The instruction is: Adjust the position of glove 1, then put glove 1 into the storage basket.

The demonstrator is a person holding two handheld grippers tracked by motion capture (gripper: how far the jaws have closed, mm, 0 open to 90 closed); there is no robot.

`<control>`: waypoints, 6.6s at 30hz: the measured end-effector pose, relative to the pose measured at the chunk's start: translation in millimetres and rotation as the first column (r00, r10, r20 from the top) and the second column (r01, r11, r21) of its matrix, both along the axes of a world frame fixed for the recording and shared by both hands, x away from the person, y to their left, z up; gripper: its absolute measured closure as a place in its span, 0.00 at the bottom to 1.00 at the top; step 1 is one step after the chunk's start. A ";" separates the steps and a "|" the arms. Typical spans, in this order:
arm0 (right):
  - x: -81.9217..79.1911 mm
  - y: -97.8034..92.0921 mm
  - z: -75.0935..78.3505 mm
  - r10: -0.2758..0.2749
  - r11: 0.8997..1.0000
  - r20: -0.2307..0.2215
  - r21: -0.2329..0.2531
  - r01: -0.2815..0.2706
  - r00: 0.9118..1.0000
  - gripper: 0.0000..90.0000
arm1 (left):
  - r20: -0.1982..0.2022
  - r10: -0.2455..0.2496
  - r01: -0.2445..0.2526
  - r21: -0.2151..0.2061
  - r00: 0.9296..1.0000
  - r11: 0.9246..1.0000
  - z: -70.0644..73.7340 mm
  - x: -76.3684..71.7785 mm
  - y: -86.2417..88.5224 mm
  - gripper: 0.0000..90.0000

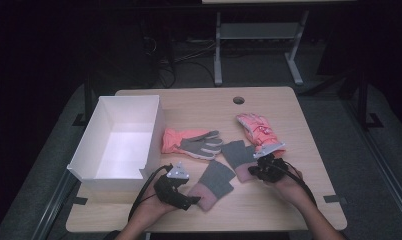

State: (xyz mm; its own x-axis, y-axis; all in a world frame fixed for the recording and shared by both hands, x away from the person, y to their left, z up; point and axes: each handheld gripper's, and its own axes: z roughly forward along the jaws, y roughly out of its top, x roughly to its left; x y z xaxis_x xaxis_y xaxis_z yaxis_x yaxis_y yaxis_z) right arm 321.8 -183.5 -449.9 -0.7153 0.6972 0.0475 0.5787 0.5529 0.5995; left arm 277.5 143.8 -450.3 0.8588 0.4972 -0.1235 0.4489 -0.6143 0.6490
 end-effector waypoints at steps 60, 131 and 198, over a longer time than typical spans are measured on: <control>-44.8 -94.1 -2.3 -0.175 0.981 0.003 -0.081 0.174 0.985 1.00 | -0.009 0.013 -0.013 -0.005 1.000 1.000 0.7 1.1 -1.1 0.23; -34.7 42.2 36.4 0.033 0.978 0.037 0.204 -0.040 0.999 0.96 | 0.019 0.002 -0.002 -0.021 1.000 1.000 6.7 -25.5 16.2 0.19; -58.5 -43.9 -6.4 -0.163 0.976 0.054 0.152 0.153 0.985 0.08 | 0.005 0.095 -0.094 -0.050 0.995 0.994 28.0 -1.1 -5.5 0.16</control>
State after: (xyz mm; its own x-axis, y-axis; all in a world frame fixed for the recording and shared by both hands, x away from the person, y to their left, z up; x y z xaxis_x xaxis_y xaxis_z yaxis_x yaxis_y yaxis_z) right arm 263.4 -227.3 -456.3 -0.6017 0.7906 0.1141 0.6080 0.3606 0.7074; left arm 276.3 138.3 -422.3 0.8092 0.5696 -0.1439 0.4984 -0.5361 0.6813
